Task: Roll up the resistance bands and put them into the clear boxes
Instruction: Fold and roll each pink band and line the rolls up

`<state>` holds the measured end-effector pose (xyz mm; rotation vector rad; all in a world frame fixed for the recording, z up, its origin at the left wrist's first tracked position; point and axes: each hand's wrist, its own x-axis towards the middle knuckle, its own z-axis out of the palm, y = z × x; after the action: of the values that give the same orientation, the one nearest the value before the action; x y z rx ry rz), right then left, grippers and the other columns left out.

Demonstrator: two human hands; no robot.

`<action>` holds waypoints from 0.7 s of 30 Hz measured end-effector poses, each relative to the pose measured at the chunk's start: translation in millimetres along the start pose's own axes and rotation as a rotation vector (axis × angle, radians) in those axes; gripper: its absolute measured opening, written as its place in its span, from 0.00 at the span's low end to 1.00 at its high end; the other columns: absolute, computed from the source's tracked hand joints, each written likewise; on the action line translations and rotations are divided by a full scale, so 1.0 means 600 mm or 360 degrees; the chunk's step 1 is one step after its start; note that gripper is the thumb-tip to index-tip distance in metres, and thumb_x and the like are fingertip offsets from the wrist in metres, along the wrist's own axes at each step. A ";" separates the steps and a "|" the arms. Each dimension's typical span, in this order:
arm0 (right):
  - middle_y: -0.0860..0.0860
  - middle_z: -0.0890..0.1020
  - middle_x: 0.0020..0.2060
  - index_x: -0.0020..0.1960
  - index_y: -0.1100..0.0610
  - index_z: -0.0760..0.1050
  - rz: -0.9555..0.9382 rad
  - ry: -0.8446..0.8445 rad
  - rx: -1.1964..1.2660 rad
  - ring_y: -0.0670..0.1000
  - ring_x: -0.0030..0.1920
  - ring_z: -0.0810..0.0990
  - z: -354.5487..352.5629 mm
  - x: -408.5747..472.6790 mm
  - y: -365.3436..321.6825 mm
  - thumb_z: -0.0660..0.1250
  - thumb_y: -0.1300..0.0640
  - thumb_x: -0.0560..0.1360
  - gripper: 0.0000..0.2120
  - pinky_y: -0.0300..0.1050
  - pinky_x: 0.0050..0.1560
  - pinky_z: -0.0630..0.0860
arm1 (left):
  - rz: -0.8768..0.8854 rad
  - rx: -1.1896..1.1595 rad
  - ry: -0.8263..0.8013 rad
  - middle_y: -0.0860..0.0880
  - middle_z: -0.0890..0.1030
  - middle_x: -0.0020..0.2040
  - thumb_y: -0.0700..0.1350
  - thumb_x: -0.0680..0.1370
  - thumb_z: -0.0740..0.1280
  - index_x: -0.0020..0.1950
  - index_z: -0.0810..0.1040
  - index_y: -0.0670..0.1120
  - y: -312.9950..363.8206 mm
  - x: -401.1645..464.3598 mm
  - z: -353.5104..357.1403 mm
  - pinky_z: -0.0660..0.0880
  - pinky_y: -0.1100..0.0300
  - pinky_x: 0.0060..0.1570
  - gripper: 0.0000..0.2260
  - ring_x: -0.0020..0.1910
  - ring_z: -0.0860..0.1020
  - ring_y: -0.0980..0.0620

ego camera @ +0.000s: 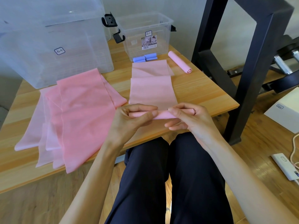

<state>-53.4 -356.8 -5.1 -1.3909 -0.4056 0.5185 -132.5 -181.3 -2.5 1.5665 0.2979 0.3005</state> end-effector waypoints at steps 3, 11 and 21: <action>0.58 0.86 0.43 0.51 0.61 0.81 -0.0023 -0.0011 0.0036 0.58 0.42 0.86 0.000 0.001 -0.001 0.74 0.57 0.68 0.14 0.43 0.41 0.83 | -0.0023 -0.0019 0.0073 0.50 0.87 0.45 0.42 0.74 0.73 0.47 0.86 0.45 0.000 0.001 0.002 0.80 0.64 0.42 0.04 0.44 0.84 0.54; 0.57 0.86 0.42 0.52 0.60 0.82 0.0000 0.0047 0.0035 0.58 0.40 0.86 -0.002 0.002 -0.001 0.74 0.54 0.69 0.14 0.44 0.39 0.83 | -0.0028 -0.0023 0.0049 0.50 0.87 0.45 0.43 0.71 0.74 0.48 0.85 0.45 -0.001 -0.001 0.004 0.81 0.63 0.43 0.07 0.43 0.85 0.51; 0.57 0.86 0.42 0.51 0.61 0.81 -0.0012 0.0048 0.0033 0.57 0.40 0.86 -0.002 0.001 -0.002 0.74 0.55 0.68 0.14 0.44 0.39 0.83 | 0.0003 -0.0051 0.0037 0.53 0.86 0.43 0.42 0.71 0.74 0.47 0.85 0.46 -0.002 0.000 0.005 0.79 0.66 0.42 0.05 0.43 0.84 0.56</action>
<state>-52.3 -357.4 -4.2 -1.3751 -0.3800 0.4940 -131.2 -184.0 -3.4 1.5328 0.3088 0.3237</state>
